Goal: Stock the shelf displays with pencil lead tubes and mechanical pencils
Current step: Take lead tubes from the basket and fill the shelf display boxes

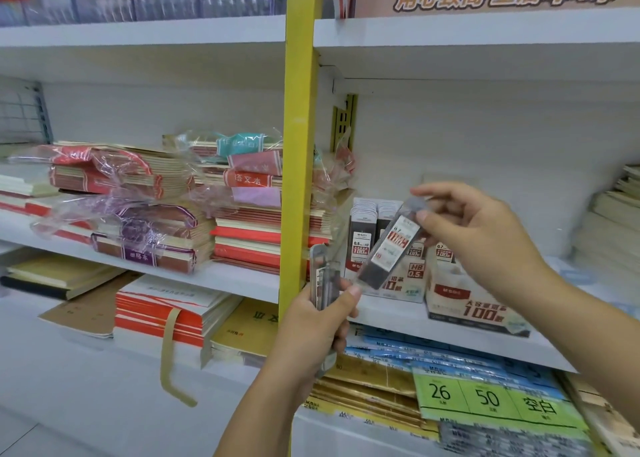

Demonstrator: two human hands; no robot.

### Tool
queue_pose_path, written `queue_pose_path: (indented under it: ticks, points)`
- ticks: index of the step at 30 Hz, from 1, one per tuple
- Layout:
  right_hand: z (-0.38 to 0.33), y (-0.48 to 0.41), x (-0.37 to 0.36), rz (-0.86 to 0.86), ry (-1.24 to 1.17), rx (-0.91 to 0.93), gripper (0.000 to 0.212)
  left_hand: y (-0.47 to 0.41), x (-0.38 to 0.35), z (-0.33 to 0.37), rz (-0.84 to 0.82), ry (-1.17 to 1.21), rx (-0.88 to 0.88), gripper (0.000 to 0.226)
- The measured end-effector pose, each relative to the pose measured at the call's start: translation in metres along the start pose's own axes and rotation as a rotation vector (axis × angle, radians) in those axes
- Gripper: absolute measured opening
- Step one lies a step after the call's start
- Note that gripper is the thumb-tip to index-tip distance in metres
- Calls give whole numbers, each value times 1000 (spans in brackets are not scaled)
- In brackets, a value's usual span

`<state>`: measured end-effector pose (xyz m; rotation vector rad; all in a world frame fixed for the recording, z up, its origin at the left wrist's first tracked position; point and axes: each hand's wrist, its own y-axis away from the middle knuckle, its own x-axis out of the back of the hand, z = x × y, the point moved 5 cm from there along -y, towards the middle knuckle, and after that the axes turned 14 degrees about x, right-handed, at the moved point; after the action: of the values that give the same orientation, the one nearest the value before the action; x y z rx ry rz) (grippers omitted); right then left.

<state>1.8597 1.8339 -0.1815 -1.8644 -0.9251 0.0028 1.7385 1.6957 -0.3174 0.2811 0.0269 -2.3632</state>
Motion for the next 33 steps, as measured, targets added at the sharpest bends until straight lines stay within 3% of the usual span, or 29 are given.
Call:
queue_pose_path:
  ticks: [3,8,11,16,24,30,33]
  points:
    - [-4,-14,22,95,57,90,30,-4,3,-1,-25,31,5,3]
    - [2,-29,75,178,250,143,35,-11,-7,-2,-144,81,19,25]
    - [19,-29,87,120,372,101,34,-15,-18,-3,-159,89,21,20]
    - [49,-20,79,25,313,-2,30,-19,-35,-6,-176,24,-13,12]
    - [66,-19,54,-228,736,69,13,-20,-50,-7,-277,94,-38,38]
    - [52,-7,52,-138,833,90,29,-13,-53,-7,-312,114,-3,25]
    - [25,16,42,-7,629,134,22,-6,-56,-6,-340,118,-4,34]
